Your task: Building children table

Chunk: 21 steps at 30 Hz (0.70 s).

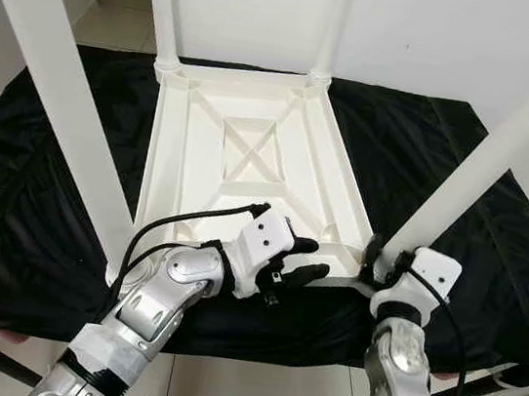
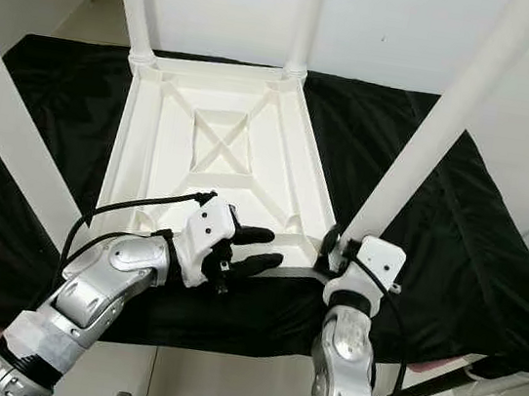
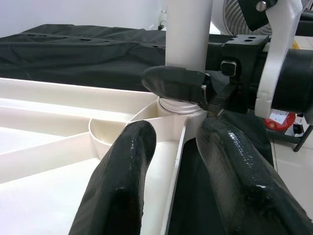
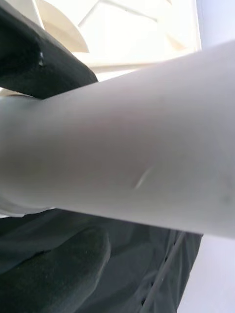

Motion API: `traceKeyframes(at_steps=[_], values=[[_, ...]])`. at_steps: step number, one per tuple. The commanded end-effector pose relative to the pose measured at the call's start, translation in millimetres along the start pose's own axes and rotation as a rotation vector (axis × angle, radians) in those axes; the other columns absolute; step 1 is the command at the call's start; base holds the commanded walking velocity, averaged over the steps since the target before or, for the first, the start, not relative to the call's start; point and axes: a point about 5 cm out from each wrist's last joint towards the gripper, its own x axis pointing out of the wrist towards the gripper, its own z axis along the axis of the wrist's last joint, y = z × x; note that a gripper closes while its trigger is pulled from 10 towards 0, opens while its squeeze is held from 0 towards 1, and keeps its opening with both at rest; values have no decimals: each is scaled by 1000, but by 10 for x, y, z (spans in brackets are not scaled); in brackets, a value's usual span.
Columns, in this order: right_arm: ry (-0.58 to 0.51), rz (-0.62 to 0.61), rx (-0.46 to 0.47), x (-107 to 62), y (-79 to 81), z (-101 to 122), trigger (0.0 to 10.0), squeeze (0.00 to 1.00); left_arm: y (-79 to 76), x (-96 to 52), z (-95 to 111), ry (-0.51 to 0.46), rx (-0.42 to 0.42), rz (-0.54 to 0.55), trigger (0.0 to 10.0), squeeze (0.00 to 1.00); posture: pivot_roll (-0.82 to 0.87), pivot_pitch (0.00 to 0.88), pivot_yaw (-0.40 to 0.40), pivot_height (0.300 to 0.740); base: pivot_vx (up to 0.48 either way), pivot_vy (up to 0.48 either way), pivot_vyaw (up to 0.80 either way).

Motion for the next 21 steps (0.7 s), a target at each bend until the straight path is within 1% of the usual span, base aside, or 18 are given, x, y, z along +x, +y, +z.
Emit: traceKeyframes(at_steps=[1,2,3,4,5,6,7,8,9,10,14,17,21], values=[[-17,14,7,-17,-57,28,10000,1000,-22,-5,-10,2,-5,-6,10000,0,-2,0,-20,740,0,0,0],[-24,35,-7,-30,-106,37,10000,1000,-24,-6,-9,1,-5,-5,10000,0,-3,0,-20,740,0,0,0],[-24,35,-7,-30,-106,37,10000,1000,-24,-6,-9,1,-5,-5,10000,0,-3,0,-20,740,0,0,0],[-32,84,-19,-41,-155,54,10000,1000,-26,-12,-9,2,-5,-6,10000,0,-3,0,-20,740,0,0,0],[-32,84,-19,-41,-155,54,10000,1000,-26,-12,-9,2,-5,-6,10000,0,-3,0,-20,740,0,0,0],[-27,194,-29,-42,-221,72,10000,1000,-30,-18,-7,2,-5,-13,10000,0,-6,0,-16,740,0,0,0],[-23,226,-34,-39,-234,76,10000,1000,-31,-20,-7,2,-5,-15,10000,0,-6,0,-16,740,0,0,0],[-22,265,-45,-29,-242,80,10000,651,-32,-19,-6,2,-5,-18,10000,0,-9,0,-12,740,0,0,0],[-22,289,-53,-24,-245,84,10000,651,-33,-19,-6,2,-5,-20,10000,0,-9,0,-12,740,0,0,0],[-22,318,-62,-19,-247,88,10000,0,-34,-19,-6,2,-5,-22,10000,0,-9,0,-12,740,0,0,0],[-34,471,-122,54,-289,149,10000,0,-26,-16,1,3,-8,-28,10000,0,-9,0,-7,740,0,0,0],[-45,525,-148,120,-304,181,10000,0,-18,-11,4,2,-12,-25,10000,0,-11,0,-4,740,0,0,0],[-28,639,-182,196,-263,199,10000,0,-27,-1,9,0,-12,-28,10000,0,-11,0,-3,740,0,0,0]])
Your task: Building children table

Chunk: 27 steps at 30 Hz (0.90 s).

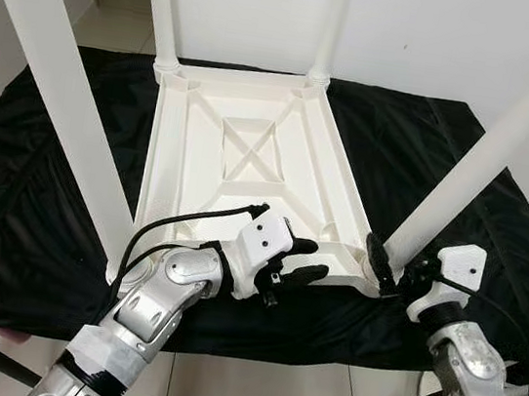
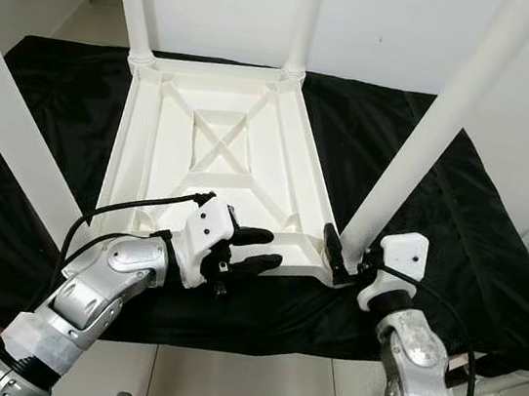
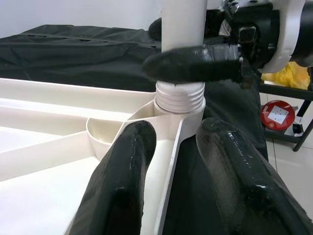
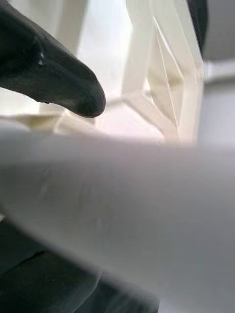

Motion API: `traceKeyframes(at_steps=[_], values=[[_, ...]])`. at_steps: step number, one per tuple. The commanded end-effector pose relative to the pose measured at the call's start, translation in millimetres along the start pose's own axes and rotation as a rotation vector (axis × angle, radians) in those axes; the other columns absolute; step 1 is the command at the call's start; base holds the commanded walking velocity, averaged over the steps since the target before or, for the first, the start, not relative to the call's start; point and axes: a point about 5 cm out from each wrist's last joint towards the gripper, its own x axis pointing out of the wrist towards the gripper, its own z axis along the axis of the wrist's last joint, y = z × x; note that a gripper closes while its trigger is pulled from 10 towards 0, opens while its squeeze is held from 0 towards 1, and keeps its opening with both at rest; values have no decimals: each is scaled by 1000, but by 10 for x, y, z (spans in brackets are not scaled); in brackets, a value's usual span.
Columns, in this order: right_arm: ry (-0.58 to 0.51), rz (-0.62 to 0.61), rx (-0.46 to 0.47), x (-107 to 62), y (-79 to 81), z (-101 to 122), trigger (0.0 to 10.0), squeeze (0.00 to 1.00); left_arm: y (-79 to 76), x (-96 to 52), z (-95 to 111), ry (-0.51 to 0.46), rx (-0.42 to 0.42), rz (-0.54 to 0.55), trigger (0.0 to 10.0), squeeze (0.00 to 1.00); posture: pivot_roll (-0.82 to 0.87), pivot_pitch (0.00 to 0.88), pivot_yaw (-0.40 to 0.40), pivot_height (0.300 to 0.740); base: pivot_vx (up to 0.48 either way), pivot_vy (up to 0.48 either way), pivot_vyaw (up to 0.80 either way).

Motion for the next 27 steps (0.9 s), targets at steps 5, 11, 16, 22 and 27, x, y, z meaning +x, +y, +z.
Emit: traceKeyframes(at_steps=[5,11,16,22,27], values=[[26,60,7,52,-11,-42,902,0,-30,27,13,-3,-5,-31,10000,0,-3,0,-12,740,0,0,0],[83,125,31,7,2,-138,0,0,-26,30,18,-5,0,-22,10000,0,0,0,-22,740,0,0,0],[95,103,67,-60,-7,-193,0,0,-39,29,3,0,2,-16,10000,0,-4,0,-22,740,0,0,0],[76,38,91,-67,13,-180,10000,0,-51,29,-3,1,2,-19,10000,0,-10,0,-18,740,0,0,0],[82,-91,107,-21,48,-172,10000,0,-62,29,-8,4,1,-26,10000,0,-17,0,-15,740,0,0,0]])
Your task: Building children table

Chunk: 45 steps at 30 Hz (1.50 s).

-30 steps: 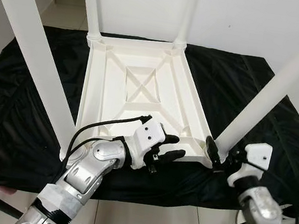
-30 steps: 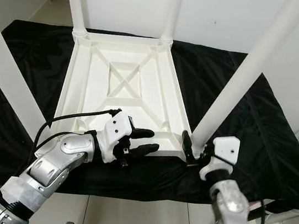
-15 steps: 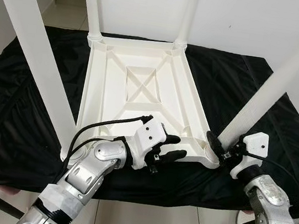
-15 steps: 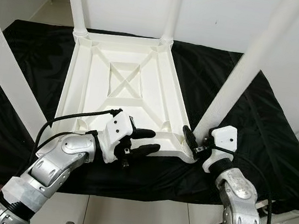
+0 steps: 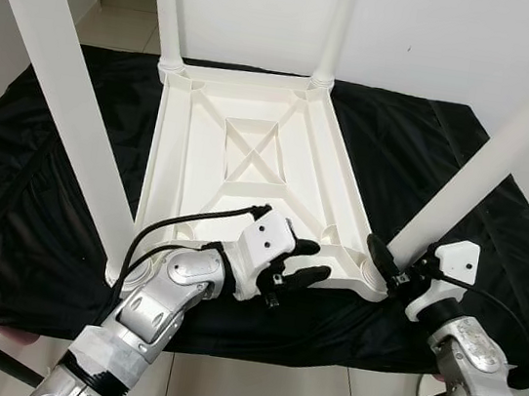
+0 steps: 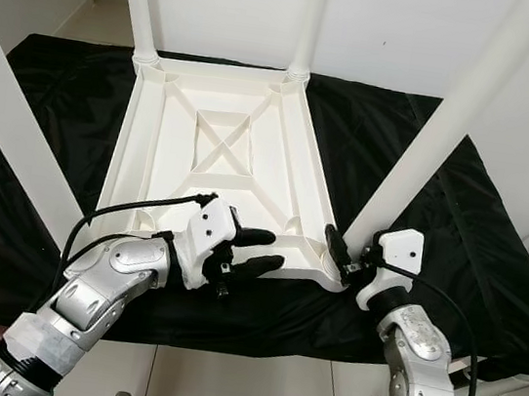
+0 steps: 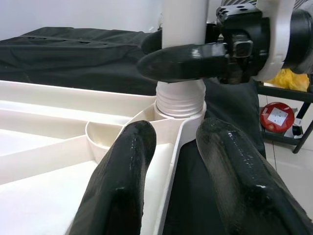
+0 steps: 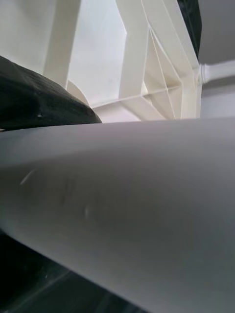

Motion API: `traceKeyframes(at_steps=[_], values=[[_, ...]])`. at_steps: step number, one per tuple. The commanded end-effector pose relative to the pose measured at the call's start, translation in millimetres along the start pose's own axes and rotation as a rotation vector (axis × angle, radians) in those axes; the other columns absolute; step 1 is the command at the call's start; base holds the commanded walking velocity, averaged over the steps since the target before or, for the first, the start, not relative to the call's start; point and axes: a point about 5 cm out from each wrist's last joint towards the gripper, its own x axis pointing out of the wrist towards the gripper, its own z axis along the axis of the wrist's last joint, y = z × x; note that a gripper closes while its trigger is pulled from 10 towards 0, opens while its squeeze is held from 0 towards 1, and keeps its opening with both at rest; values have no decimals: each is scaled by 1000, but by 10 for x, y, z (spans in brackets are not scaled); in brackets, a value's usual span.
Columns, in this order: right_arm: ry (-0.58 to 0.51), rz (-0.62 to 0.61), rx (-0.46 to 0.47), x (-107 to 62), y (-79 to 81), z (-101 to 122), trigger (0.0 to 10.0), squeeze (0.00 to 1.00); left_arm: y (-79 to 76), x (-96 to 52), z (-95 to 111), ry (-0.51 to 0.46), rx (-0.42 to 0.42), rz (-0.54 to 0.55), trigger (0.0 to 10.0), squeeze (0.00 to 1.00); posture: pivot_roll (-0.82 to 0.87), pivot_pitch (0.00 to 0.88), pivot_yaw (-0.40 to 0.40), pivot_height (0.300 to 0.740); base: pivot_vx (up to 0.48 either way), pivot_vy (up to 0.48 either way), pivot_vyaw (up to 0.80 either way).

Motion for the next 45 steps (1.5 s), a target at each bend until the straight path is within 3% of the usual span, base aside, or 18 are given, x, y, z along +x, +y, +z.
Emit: traceKeyframes(at_steps=[1,5,7,10,15,21,23,26,27,29,33,40,41,45], values=[[73,-72,19,-22,8,-135,10000,0,-47,16,-9,5,0,-21,10000,0,-19,0,-16,740,0,0,0],[75,-145,17,-6,30,-150,10000,0,-57,23,-8,5,0,-24,10000,0,-19,0,-16,740,0,0,0],[87,-329,44,11,67,-177,10000,0,-65,30,-13,3,-3,-25,10000,0,-26,0,-20,740,0,0,0],[87,-329,44,11,67,-177,10000,0,-65,30,-13,3,-3,-25,10000,0,-26,0,-20,740,0,0,0],[105,-596,89,29,193,-199,10000,0,-65,49,-10,-2,-4,-21,10000,0,-26,0,-28,740,0,0,0],[105,-645,133,73,306,-201,10000,0,-63,50,-8,-4,-5,-18,10000,0,-27,0,-26,740,0,0,0],[94,-593,155,143,388,-174,10000,0,-66,53,-6,-5,-8,-19,10000,0,-32,0,-21,740,0,0,0],[84,-561,150,152,386,-159,10000,0,-67,58,-5,-4,-7,-22,10000,0,-33,0,-20,740,0,0,0],[58,-521,167,151,393,-138,10000,1000,-64,60,-4,-4,-6,-22,10000,0,-31,0,-20,740,0,0,0],[29,-453,200,145,428,-102,10000,1000,-52,63,2,-5,-6,-19,10000,0,-31,0,-19,740,0,0,0],[9,-431,198,121,429,-70,10000,1000,-49,61,7,-7,-6,-18,10000,0,-30,0,-20,740,0,0,0],[21,-274,124,-36,300,-90,10000,1000,-63,36,3,-5,-10,-20,10000,0,-26,0,-19,740,0,0,0],[30,-204,99,-71,268,-100,10000,0,-64,29,0,-4,-12,-21,10000,0,-26,0,-19,740,0,0,0],[44,-89,34,-121,178,-106,10000,0,-63,15,-11,4,-11,-27,10000,0,-24,0,-15,740,0,0,0]])
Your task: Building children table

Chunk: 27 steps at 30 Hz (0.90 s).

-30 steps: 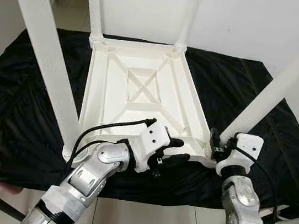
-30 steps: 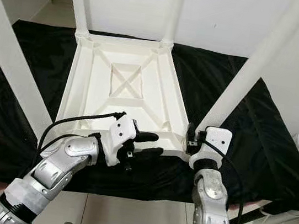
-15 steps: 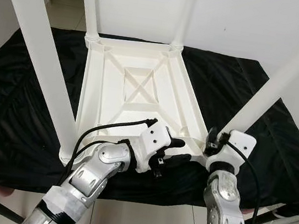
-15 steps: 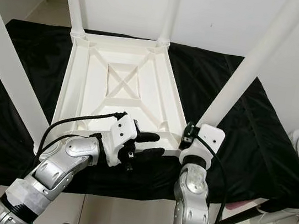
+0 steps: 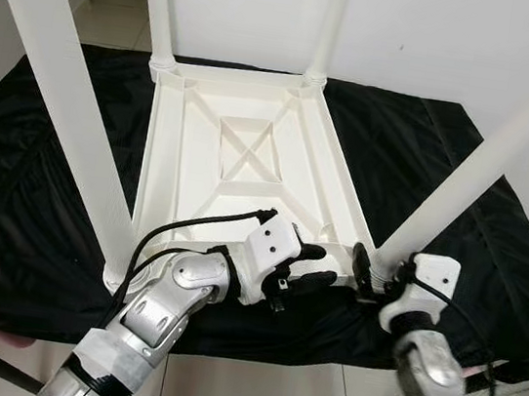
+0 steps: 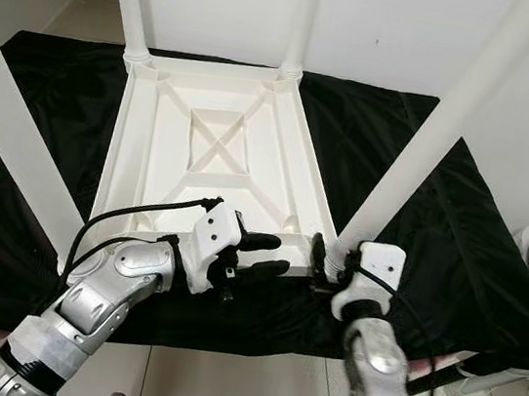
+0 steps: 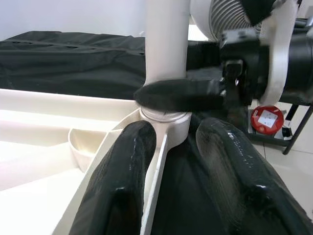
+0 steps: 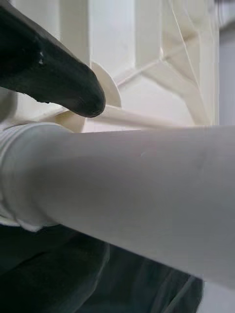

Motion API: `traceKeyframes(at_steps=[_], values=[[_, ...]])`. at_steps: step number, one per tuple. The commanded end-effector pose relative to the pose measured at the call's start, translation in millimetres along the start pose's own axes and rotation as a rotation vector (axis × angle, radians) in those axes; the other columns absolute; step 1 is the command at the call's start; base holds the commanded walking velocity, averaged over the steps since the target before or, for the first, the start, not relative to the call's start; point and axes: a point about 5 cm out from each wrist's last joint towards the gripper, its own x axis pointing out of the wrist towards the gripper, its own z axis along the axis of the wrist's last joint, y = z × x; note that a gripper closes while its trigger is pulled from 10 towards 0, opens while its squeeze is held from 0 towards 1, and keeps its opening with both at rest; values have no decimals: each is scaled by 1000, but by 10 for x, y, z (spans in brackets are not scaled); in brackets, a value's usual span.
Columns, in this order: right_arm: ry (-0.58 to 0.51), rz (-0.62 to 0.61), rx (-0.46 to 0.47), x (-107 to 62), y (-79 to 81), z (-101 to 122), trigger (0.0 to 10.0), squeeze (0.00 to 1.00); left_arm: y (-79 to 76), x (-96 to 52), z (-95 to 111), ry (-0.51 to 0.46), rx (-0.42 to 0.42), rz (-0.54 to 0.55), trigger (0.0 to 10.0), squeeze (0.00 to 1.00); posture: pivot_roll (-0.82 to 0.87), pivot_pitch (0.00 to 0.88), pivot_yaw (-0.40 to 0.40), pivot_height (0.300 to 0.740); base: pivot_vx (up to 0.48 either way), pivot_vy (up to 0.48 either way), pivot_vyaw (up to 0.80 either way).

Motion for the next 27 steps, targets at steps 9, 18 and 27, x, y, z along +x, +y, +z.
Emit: traceKeyframes(at_steps=[9,18,27], values=[[-10,161,-63,73,-129,54,10000,0,-8,-22,-59,25,-8,-15,10000,0,-24,0,-14,740,0,0,0],[49,288,-128,246,-138,-27,4549,0,-42,15,-92,35,2,-20,10000,0,-16,0,-21,740,0,0,0],[75,314,-96,190,-119,-134,0,0,-33,11,-86,33,7,-16,10000,0,-16,0,-25,740,0,0,0]])
